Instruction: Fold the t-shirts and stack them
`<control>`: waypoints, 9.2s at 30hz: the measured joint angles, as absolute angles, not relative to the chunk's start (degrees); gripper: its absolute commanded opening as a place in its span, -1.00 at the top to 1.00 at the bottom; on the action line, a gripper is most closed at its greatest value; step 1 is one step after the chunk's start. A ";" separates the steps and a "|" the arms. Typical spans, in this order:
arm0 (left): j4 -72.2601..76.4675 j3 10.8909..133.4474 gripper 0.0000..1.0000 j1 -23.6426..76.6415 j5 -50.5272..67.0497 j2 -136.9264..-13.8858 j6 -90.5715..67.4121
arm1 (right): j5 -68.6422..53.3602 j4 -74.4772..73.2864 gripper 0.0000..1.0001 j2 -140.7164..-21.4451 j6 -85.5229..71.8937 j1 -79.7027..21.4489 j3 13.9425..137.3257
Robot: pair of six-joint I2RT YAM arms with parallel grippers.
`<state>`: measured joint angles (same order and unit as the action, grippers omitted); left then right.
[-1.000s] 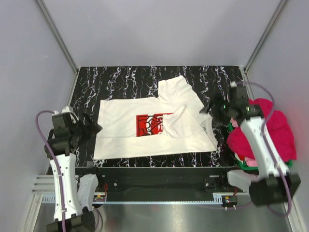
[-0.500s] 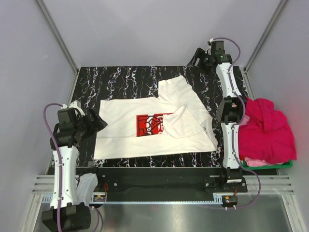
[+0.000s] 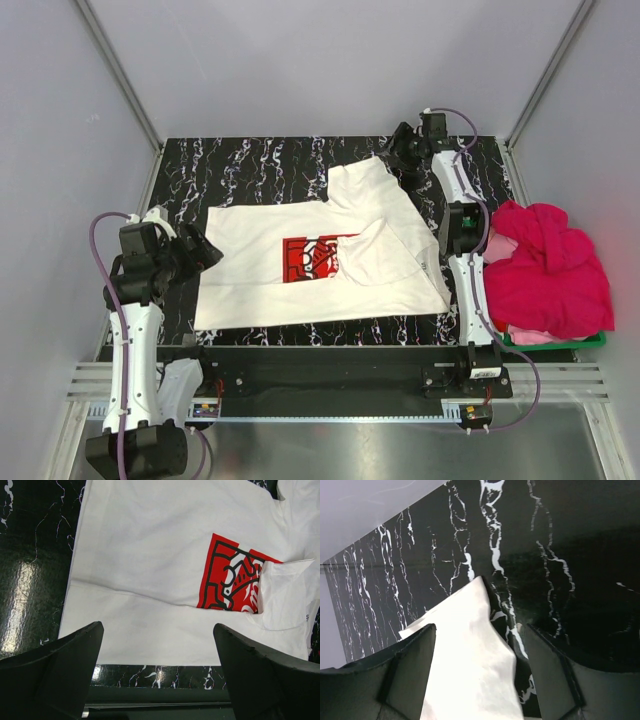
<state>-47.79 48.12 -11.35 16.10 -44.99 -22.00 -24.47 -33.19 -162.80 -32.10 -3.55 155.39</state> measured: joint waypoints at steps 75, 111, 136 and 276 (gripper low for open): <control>-32.82 90.17 -0.02 -10.96 6.39 -121.25 -23.35 | -25.93 -20.84 1.00 -117.25 -23.73 -14.66 101.01; -36.10 87.13 1.00 -8.51 6.11 -104.51 -20.93 | -29.10 -18.22 1.00 -102.98 -18.85 -13.82 87.00; -32.53 61.10 1.00 -8.54 4.43 -83.11 -20.93 | -20.43 -14.90 1.00 -71.92 -18.22 -12.73 56.84; -42.96 65.76 -0.79 16.25 4.89 -103.24 -24.51 | -4.82 -66.19 -0.60 -147.39 -27.14 -19.46 136.68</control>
<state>-42.96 65.76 16.25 4.89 -103.24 -24.51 -4.82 -66.19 -147.39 -27.14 -19.46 136.68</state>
